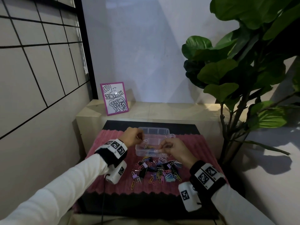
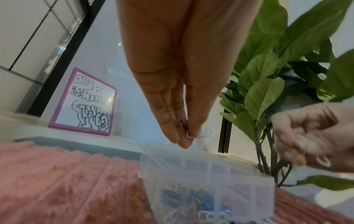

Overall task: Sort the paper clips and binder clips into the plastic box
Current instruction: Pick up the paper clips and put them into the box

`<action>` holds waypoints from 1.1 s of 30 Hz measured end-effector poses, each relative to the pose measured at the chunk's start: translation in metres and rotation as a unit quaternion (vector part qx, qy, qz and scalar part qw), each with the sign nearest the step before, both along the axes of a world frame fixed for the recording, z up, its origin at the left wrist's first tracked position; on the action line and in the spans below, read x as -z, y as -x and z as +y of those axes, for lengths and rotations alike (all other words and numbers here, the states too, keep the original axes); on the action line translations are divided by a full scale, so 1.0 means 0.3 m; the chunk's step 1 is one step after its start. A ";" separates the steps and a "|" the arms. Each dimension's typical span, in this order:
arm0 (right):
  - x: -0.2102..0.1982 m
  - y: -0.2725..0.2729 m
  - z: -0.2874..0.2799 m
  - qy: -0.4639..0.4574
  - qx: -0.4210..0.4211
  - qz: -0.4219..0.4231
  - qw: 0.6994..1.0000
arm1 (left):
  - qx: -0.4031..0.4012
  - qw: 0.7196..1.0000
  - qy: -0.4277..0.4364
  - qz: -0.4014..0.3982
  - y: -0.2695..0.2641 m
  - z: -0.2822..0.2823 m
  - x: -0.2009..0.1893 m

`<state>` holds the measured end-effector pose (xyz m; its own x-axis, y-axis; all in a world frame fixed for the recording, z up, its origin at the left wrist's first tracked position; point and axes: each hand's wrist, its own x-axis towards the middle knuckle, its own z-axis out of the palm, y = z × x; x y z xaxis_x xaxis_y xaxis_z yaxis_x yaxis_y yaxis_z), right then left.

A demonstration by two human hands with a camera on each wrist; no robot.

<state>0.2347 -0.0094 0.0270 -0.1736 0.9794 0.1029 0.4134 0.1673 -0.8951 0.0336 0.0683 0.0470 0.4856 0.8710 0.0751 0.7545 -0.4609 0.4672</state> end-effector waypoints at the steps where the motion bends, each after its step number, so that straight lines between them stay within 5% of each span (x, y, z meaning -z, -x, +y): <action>1: -0.001 -0.003 0.004 0.010 0.007 0.024 1.000 | 0.000 1.000 -0.005 0.013 -0.007 0.003 -0.002; 6: -0.022 -0.001 0.064 0.053 0.060 0.099 0.992 | 0.038 0.997 0.015 0.072 -0.026 0.006 0.015; 11: -0.037 0.045 0.152 0.075 0.097 0.099 0.988 | 0.026 1.000 -0.016 0.004 0.010 -0.025 -0.005; 14: -0.033 0.083 0.176 0.059 0.084 -0.012 0.995 | -0.001 0.999 -0.015 -0.050 0.060 -0.058 -0.005; 17: -0.044 0.102 0.148 0.009 0.029 -0.190 0.981 | 0.016 1.000 0.000 -0.024 0.108 -0.107 0.011; 21: -0.050 0.088 0.044 -0.116 0.027 -0.249 0.961 | 0.048 0.999 0.004 0.022 0.116 -0.154 0.059; 28: 0.029 0.103 -0.045 -0.106 -0.030 -0.516 0.849 | 0.159 0.977 -0.017 0.138 -0.024 -0.162 0.117; 31: 0.053 0.127 -0.058 -0.120 -0.042 -0.562 0.817 | 0.155 0.971 -0.033 0.179 -0.051 -0.163 0.137; 33: 0.088 0.124 -0.040 -0.100 -0.028 -0.532 0.841 | 0.138 0.969 -0.030 0.203 -0.051 -0.161 0.147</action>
